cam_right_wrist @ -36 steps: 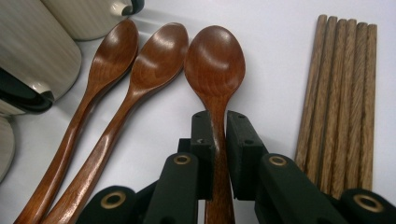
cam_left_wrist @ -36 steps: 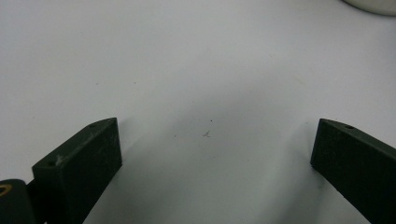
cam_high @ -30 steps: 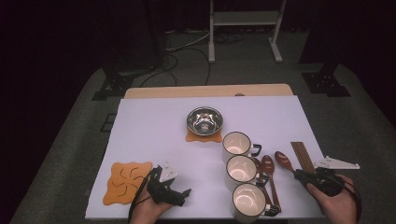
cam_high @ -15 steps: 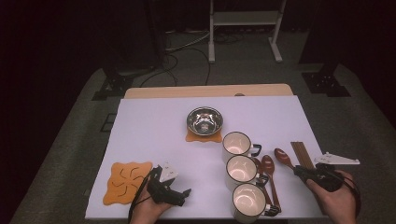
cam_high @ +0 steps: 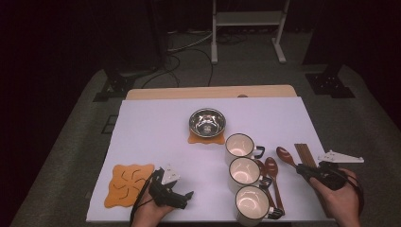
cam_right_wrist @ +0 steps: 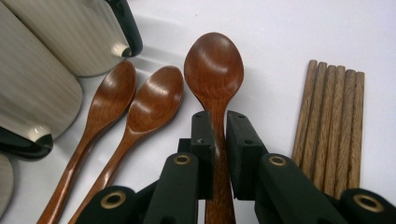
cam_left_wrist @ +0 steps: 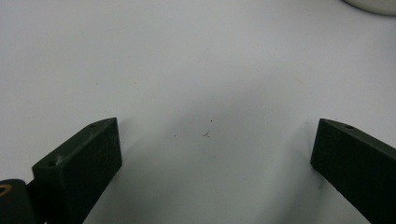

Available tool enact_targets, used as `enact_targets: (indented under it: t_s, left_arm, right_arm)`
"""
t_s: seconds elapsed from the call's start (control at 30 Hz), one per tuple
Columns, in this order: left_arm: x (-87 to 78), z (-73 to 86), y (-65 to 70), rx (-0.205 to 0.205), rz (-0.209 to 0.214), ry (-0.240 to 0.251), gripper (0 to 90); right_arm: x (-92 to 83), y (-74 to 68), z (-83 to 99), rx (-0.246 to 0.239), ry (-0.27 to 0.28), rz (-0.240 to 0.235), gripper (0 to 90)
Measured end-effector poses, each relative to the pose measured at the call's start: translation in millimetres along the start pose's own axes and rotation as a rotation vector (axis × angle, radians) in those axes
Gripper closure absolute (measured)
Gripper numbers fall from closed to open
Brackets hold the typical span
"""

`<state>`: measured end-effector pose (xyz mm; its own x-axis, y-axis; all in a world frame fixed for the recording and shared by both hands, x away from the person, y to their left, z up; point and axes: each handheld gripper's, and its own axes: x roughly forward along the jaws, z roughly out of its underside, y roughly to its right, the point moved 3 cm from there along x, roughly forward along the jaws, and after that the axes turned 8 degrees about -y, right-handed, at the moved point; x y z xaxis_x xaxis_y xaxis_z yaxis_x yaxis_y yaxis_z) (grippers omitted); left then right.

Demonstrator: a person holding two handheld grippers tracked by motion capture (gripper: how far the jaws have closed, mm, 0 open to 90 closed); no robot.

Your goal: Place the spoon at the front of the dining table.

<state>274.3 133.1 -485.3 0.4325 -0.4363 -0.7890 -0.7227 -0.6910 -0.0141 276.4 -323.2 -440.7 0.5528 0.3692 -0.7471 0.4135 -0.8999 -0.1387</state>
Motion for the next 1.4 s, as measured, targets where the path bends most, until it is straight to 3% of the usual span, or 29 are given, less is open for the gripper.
enact_targets:
  t_s: [1.4]
  left_arm:
    - [0.0, 0.0, -0.1, 0.000, -0.001, 0.000, 0.7]
  right_arm:
    - [7.9, 7.3, -36.4, -0.053, 0.025, -0.015, 80.8]
